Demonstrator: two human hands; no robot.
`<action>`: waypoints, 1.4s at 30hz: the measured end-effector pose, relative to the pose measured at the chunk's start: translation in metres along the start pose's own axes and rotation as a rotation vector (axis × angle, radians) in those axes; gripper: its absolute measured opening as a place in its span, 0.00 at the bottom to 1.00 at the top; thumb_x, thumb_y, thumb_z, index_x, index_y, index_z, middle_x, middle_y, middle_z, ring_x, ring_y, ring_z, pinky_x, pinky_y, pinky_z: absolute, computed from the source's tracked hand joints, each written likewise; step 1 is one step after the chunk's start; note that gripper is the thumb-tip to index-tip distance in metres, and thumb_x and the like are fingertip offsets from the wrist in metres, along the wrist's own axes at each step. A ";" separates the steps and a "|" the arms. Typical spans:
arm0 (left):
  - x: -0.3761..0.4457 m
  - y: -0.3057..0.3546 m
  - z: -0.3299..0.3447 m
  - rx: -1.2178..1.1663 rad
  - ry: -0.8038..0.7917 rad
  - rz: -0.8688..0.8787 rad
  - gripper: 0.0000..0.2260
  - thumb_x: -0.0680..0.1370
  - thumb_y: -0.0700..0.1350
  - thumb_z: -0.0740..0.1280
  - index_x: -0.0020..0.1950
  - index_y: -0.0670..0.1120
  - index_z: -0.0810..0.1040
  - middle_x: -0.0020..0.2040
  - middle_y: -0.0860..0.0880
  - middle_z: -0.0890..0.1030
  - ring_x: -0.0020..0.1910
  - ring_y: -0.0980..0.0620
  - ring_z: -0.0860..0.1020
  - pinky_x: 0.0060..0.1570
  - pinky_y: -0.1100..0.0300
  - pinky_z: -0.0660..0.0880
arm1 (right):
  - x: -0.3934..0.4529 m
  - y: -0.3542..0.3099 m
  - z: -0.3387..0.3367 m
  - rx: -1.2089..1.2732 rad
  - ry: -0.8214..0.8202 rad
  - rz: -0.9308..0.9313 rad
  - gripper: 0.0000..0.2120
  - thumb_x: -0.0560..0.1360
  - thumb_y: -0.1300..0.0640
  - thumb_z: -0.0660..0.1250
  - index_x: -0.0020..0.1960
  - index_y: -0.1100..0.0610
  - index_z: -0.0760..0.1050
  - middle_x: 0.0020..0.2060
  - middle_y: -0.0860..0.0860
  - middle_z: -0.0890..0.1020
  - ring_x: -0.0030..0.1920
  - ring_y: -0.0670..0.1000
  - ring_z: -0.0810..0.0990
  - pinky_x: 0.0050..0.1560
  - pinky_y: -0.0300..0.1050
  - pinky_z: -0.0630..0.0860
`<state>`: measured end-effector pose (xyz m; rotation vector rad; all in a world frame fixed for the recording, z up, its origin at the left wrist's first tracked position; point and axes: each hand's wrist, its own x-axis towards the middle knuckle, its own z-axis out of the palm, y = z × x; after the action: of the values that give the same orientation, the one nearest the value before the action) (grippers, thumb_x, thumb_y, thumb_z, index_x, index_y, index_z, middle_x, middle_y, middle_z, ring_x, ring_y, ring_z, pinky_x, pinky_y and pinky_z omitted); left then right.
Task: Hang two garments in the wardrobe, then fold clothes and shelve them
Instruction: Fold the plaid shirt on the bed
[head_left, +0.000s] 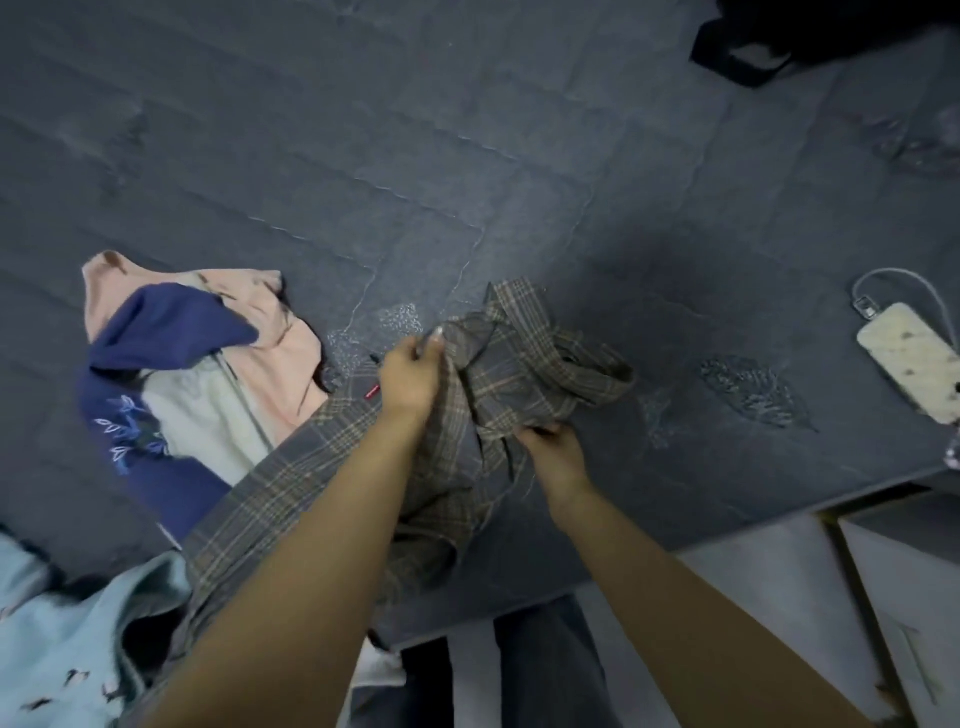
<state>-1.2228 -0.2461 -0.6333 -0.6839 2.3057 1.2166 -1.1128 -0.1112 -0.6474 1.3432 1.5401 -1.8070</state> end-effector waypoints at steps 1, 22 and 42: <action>0.005 0.000 -0.014 -0.173 -0.002 -0.066 0.15 0.82 0.49 0.62 0.56 0.37 0.78 0.52 0.40 0.81 0.54 0.45 0.78 0.57 0.54 0.73 | 0.001 -0.001 0.003 0.002 0.023 -0.009 0.10 0.76 0.63 0.68 0.56 0.64 0.78 0.50 0.54 0.82 0.54 0.54 0.80 0.54 0.43 0.74; 0.047 0.012 -0.078 -0.107 -0.039 -0.006 0.11 0.73 0.49 0.75 0.49 0.43 0.82 0.48 0.44 0.84 0.49 0.47 0.82 0.56 0.52 0.78 | 0.006 -0.057 -0.119 -0.159 0.250 -0.214 0.14 0.83 0.56 0.57 0.43 0.59 0.74 0.38 0.56 0.78 0.45 0.53 0.75 0.44 0.44 0.69; 0.009 0.025 -0.033 0.129 -0.450 0.075 0.11 0.81 0.47 0.64 0.41 0.45 0.80 0.37 0.50 0.84 0.39 0.53 0.81 0.47 0.60 0.74 | 0.011 -0.067 -0.114 -0.199 -0.251 0.045 0.18 0.73 0.43 0.70 0.54 0.55 0.82 0.53 0.54 0.85 0.48 0.52 0.85 0.43 0.41 0.81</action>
<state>-1.2498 -0.2634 -0.6057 -0.2460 2.0207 1.1071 -1.1258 0.0166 -0.6132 1.0098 1.4960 -1.6729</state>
